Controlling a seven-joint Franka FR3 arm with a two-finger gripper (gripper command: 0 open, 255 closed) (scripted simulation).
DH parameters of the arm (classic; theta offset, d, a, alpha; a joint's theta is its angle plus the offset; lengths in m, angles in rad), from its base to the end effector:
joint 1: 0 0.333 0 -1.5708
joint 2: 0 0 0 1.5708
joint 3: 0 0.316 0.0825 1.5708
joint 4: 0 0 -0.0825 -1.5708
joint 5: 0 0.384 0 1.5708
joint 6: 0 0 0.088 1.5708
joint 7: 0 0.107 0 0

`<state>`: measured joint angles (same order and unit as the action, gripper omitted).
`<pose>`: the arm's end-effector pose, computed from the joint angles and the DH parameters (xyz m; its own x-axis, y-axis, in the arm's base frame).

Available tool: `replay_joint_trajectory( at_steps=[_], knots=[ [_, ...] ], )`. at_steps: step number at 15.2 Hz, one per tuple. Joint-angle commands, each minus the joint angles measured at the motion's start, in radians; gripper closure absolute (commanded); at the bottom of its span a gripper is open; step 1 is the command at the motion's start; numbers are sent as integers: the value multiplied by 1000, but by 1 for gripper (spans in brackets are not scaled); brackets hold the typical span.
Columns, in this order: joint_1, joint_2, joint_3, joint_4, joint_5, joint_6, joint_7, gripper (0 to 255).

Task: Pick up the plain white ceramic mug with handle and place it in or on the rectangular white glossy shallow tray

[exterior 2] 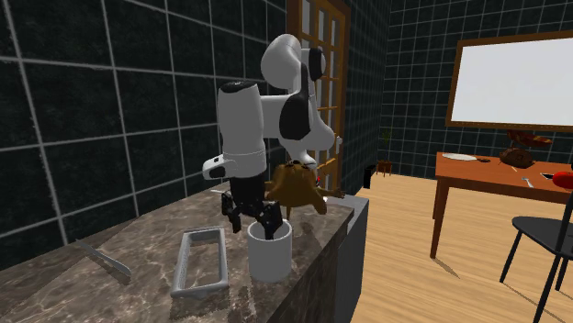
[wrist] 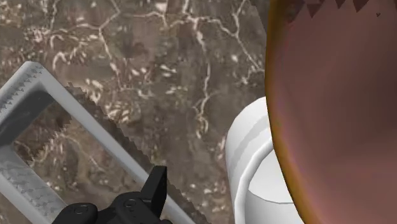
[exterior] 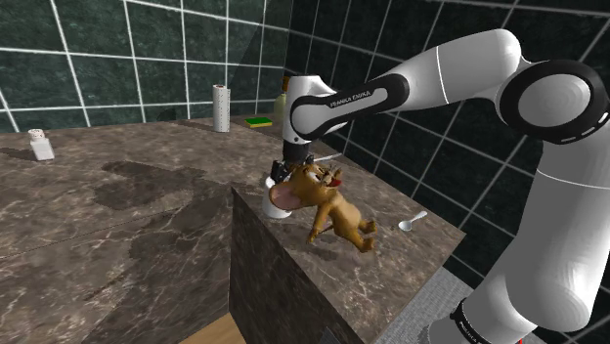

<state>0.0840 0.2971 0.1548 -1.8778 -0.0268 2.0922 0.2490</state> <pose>0.5971 0.1391 0.3489 0.9966 -0.0007 -0.0820 -0.0009 -1.0000 -0.0029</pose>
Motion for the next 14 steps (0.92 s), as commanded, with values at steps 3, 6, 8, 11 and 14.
replay_joint_trajectory(
  at_steps=[3, 6, 8, 11, 14],
  knots=[
    [0, 4, 0, -9, -1, 10, 0, 0],
    [0, 4, 0, -9, -1, 10, 0, 0],
    [0, 4, 0, -9, -1, 10, -1, 255],
    [0, 4, 0, -9, -1, 10, -1, 255],
    [0, 4, 0, -9, -1, 10, -1, 255]
  ],
)
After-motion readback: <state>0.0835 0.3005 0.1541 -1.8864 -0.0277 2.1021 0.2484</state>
